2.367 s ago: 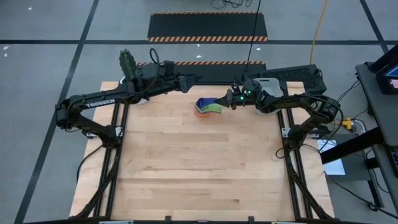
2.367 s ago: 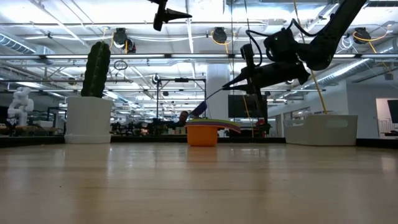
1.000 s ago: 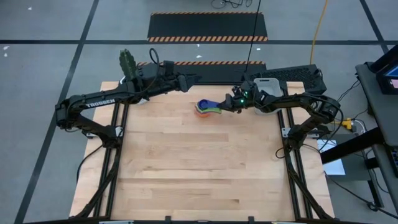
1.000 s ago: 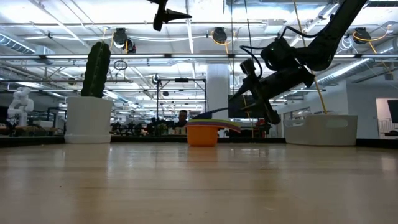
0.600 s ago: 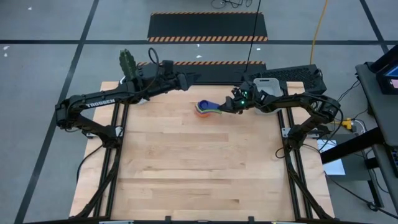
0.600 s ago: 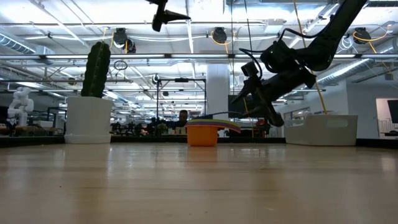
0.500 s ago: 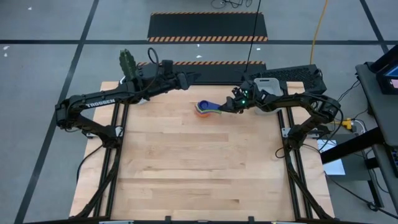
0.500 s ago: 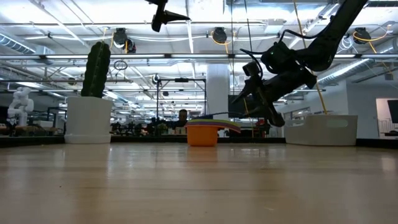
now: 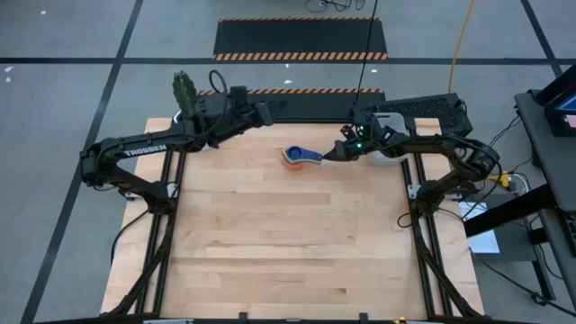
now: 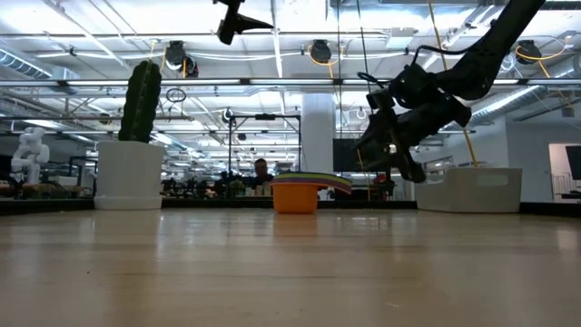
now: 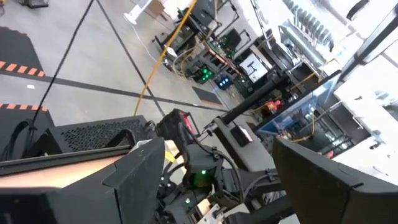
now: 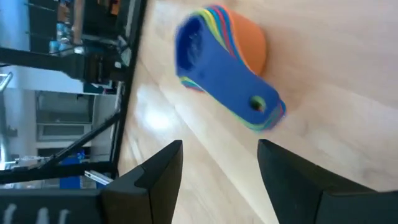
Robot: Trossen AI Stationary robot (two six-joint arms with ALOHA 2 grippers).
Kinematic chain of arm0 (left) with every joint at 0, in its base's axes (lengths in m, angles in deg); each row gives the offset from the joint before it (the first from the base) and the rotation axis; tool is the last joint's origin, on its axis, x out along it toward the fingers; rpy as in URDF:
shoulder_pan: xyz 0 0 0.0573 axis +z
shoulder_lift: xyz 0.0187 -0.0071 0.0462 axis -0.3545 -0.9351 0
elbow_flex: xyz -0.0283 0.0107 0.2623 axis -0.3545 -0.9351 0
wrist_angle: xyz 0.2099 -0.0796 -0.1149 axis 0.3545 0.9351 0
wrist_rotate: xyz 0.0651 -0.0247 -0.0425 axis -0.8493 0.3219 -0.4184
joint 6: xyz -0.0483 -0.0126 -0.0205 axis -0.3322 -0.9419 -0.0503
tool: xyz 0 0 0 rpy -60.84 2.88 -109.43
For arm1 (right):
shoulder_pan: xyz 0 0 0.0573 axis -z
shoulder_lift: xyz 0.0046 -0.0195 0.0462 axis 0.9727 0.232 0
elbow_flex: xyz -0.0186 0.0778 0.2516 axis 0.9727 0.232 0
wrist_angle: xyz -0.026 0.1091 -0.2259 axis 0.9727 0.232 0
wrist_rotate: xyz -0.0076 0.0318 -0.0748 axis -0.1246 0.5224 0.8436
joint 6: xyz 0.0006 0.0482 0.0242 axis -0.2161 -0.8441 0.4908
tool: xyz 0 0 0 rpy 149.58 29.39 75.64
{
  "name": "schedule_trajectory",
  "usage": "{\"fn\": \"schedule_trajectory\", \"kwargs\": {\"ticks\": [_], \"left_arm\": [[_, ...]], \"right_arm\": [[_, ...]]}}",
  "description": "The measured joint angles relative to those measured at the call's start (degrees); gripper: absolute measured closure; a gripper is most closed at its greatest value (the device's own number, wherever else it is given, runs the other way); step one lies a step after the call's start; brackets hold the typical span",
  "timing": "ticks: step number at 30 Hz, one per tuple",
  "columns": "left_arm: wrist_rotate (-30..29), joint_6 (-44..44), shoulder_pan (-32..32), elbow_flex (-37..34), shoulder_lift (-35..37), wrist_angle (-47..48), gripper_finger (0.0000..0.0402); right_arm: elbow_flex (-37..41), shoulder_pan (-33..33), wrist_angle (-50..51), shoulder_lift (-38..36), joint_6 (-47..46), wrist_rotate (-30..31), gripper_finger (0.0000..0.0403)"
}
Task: Nest measuring cups in basket
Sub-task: Put the stacked measuring cups into the gray bin
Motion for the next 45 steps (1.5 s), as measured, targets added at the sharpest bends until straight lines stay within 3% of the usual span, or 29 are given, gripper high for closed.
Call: {"fn": "schedule_trajectory", "kwargs": {"ticks": [9, 13, 19, 23, 26, 36, 45], "left_arm": [[-5.7, -0.7, -2.8, 0.0, 0.0, 0.0, 0.0103], [-8.6, -0.7, -4.5, 0.0, 0.0, 0.0, 0.0103], [-12.2, -0.3, -6.3, 0.0, 0.0, 0.3, 0.0103], [-12.6, 0.7, -6.3, 0.0, 0.0, 0.8, 0.0103], [-12.6, 1.7, -6.2, 0.0, 0.0, 0.8, 0.0103], [-12.5, 2.6, -6.8, 0.0, 0.0, 1.6, 0.0103], [-11.3, 2.0, -7.1, 0.0, 0.0, 3.3, 0.0103]], "right_arm": [[-0.1, 0.1, 0.5, -5.0, 4.0, -3.0, 0.0202], [-0.9, 0.0, 3.4, -10.1, 7.6, -1.1, 0.0202], [-10.7, -0.8, 17.7, -13.7, 27.8, 3.1, 0.0202], [-19.1, -3.7, 26.5, -13.7, 43.8, 15.0, 0.0202], [-21.7, -5.6, 25.6, -12.4, 52.3, 21.1, 0.0198], [-21.4, -6.0, 25.8, -1.3, 61.5, 19.2, 0.0146], [-21.4, -6.3, 24.9, 9.1, 62.8, 18.0, 0.0118]]}}
